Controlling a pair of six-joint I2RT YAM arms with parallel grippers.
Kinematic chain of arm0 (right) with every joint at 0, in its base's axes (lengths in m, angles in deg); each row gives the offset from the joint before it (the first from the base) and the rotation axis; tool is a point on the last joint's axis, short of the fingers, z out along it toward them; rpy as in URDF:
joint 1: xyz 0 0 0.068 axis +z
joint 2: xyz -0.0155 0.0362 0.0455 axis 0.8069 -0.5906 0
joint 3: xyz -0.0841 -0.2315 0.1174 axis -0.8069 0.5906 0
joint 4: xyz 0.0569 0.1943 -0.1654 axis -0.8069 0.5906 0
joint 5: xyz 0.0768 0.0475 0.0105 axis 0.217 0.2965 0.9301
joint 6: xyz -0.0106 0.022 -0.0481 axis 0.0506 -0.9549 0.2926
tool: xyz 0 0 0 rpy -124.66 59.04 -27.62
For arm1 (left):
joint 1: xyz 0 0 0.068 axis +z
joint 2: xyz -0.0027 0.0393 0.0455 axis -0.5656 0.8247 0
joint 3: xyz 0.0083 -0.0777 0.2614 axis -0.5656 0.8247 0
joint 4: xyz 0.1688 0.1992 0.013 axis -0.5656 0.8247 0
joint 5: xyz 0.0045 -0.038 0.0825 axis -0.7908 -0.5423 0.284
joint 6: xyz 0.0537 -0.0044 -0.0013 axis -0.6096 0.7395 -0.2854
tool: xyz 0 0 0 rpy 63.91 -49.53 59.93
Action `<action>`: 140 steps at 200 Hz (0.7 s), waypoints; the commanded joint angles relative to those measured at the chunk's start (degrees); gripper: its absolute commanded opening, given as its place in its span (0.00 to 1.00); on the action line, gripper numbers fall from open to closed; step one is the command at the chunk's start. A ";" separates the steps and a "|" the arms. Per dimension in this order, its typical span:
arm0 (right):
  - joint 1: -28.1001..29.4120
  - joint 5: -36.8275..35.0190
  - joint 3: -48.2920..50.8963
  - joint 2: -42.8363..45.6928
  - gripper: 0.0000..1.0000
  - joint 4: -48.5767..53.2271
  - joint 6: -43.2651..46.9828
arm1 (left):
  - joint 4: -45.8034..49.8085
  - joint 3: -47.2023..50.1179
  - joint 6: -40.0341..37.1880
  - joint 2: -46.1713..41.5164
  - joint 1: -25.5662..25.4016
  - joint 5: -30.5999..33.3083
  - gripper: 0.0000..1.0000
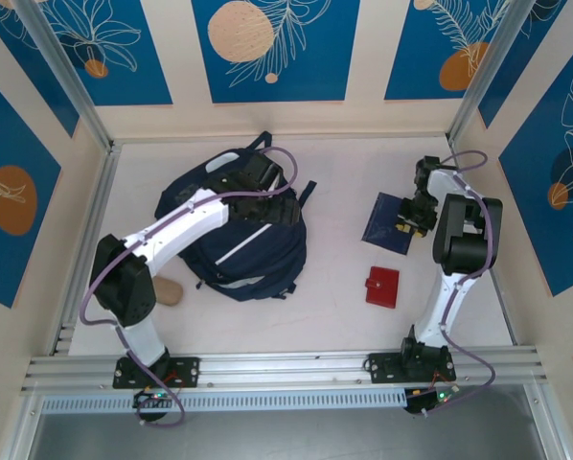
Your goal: Pack the student bag
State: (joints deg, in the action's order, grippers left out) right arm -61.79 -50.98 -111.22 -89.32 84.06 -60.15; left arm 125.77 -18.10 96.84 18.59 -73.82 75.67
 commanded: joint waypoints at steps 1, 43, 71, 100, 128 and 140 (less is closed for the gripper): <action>3.01 4.65 1.94 -1.45 0.42 2.86 1.90 | -0.24 -2.11 0.06 1.13 0.31 -3.21 1.00; 10.31 8.02 4.14 0.90 0.42 1.84 1.89 | -2.09 -4.58 1.18 4.91 -1.27 -7.90 0.97; 14.96 8.78 6.38 2.38 0.41 1.06 1.69 | -3.08 -8.36 2.90 9.96 -3.42 -12.15 0.91; 16.42 9.37 8.39 5.35 0.40 -0.69 1.05 | -3.51 -13.49 4.22 16.23 -5.46 -14.74 0.84; 16.36 11.47 10.98 9.61 0.41 -4.53 -1.59 | -2.56 -18.93 6.00 22.27 -6.57 -14.03 0.73; 16.28 12.40 12.31 11.19 0.41 -6.22 -3.39 | -2.40 -20.64 6.65 24.35 -7.27 -12.16 0.70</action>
State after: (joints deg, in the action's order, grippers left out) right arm -45.24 -42.30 -101.27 -82.22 80.59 -60.31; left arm 122.68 -34.43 101.54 39.47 -80.05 62.99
